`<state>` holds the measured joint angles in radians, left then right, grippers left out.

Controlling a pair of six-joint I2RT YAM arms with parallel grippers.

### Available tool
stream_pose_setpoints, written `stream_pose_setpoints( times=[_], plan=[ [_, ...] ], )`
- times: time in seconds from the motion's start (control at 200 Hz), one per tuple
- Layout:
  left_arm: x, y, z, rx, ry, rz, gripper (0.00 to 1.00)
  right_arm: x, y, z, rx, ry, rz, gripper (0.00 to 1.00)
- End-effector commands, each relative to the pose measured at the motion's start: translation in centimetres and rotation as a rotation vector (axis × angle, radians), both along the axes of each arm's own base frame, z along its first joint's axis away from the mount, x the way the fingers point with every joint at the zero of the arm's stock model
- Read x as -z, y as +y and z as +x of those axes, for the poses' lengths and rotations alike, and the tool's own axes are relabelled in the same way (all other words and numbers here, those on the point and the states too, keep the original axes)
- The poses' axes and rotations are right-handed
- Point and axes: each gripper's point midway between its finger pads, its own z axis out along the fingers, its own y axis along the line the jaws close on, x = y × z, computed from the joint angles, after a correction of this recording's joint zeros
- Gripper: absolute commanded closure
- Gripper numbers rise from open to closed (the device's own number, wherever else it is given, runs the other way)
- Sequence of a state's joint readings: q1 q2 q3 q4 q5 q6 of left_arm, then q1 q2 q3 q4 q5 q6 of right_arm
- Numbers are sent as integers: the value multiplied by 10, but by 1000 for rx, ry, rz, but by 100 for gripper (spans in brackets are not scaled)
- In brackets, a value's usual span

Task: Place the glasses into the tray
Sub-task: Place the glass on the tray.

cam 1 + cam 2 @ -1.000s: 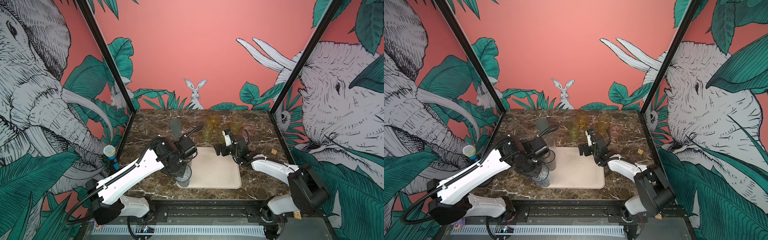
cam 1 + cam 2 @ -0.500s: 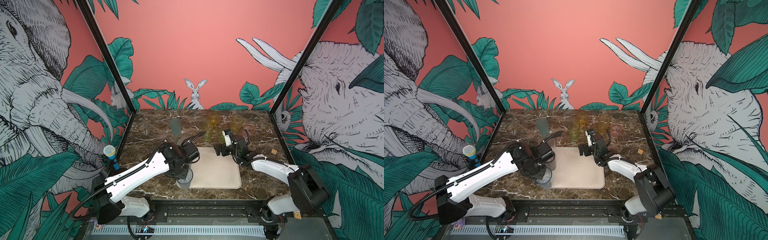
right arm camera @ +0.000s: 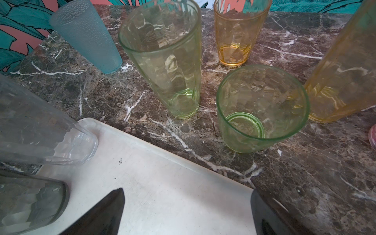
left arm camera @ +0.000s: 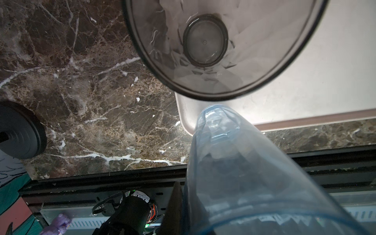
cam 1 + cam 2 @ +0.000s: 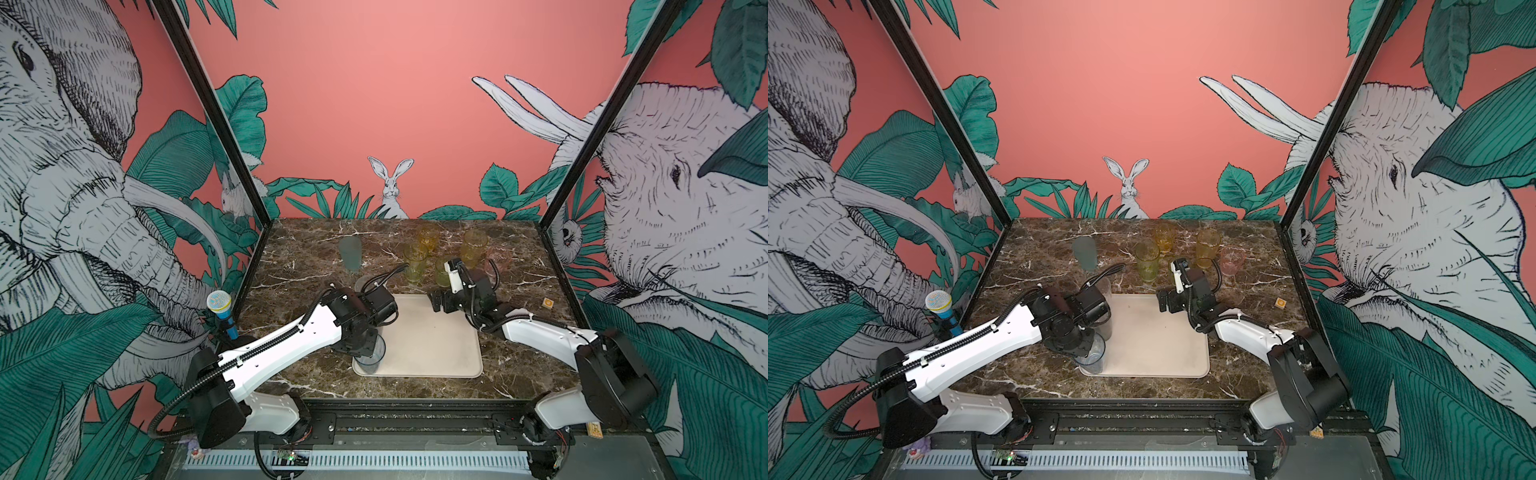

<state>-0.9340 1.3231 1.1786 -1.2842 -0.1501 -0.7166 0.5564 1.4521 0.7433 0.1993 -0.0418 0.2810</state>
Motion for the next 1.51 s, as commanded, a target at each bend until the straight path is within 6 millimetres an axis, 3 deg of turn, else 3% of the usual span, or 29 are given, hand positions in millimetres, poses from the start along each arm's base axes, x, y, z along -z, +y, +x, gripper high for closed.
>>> stream_pose_setpoints(
  times=[0.0, 0.555, 1.065, 1.501],
  plan=[
    [5, 1, 2, -16, 1, -1, 100, -5, 6, 3, -13, -8, 10, 1],
    [25, 6, 5, -37, 33, 12, 100, -2, 7, 3, -14, 8, 6, 1],
    [29, 4, 9, -37, 49, 18, 100, -1, 8, 4, -16, 14, 5, 1],
    [19, 6, 15, -45, 26, 20, 76, 0, 7, 4, -15, 23, 2, 1]
  ],
)
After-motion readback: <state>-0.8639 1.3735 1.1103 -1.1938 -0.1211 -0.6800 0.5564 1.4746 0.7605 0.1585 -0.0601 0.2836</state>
